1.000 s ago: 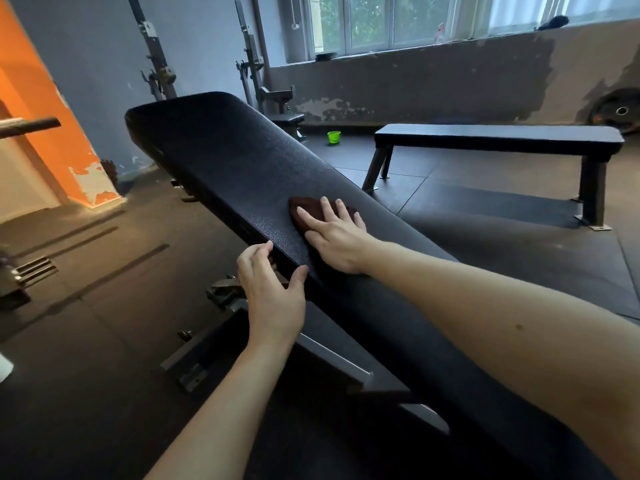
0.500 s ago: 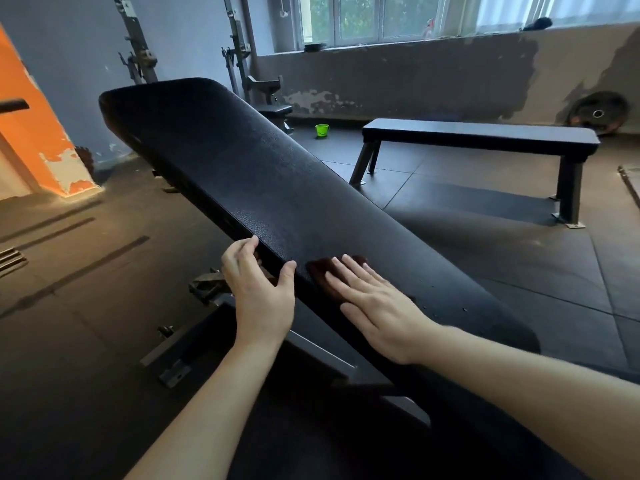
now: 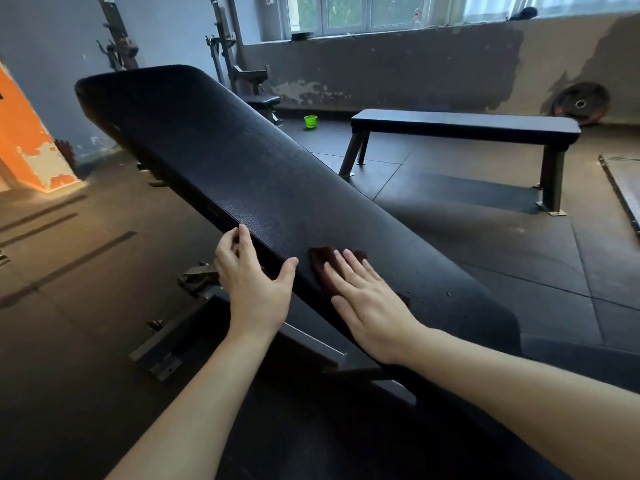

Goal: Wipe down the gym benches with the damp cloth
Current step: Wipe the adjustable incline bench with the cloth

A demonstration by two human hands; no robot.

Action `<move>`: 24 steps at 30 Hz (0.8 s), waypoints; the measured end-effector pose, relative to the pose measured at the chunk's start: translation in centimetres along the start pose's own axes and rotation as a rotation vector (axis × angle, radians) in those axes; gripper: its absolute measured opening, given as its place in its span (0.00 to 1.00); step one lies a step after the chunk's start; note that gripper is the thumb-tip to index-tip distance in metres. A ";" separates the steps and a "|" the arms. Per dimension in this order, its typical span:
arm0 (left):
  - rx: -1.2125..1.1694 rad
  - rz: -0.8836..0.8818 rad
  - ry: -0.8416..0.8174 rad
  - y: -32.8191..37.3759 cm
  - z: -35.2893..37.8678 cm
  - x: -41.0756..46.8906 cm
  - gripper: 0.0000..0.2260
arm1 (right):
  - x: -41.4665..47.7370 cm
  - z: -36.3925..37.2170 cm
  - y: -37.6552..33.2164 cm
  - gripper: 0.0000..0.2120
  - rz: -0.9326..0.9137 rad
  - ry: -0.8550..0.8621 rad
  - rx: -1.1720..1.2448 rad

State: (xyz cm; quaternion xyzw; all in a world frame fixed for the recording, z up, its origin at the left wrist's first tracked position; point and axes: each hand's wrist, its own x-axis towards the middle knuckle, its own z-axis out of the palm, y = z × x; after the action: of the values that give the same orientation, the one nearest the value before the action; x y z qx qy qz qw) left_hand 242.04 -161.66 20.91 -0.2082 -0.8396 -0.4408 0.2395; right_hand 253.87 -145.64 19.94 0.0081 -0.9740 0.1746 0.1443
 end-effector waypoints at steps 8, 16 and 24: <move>0.074 -0.009 0.034 0.8 0.6 -0.7 0.33 | 3.8 -0.8 4.9 0.26 0.149 0.005 0.001; 0.137 0.062 -0.041 1.3 0.3 -2.5 0.30 | 5.4 -1.3 4.4 0.27 0.353 0.021 0.015; 0.185 0.112 -0.062 0.6 0.4 -2.8 0.26 | -3.6 0.5 0.6 0.33 0.065 -0.029 -0.011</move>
State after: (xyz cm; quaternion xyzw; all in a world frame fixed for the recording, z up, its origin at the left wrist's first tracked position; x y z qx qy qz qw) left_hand 244.55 -161.37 19.43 -0.2452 -0.8708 -0.3406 0.2558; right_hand 257.18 -145.40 18.27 -0.0216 -0.9766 0.1738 0.1246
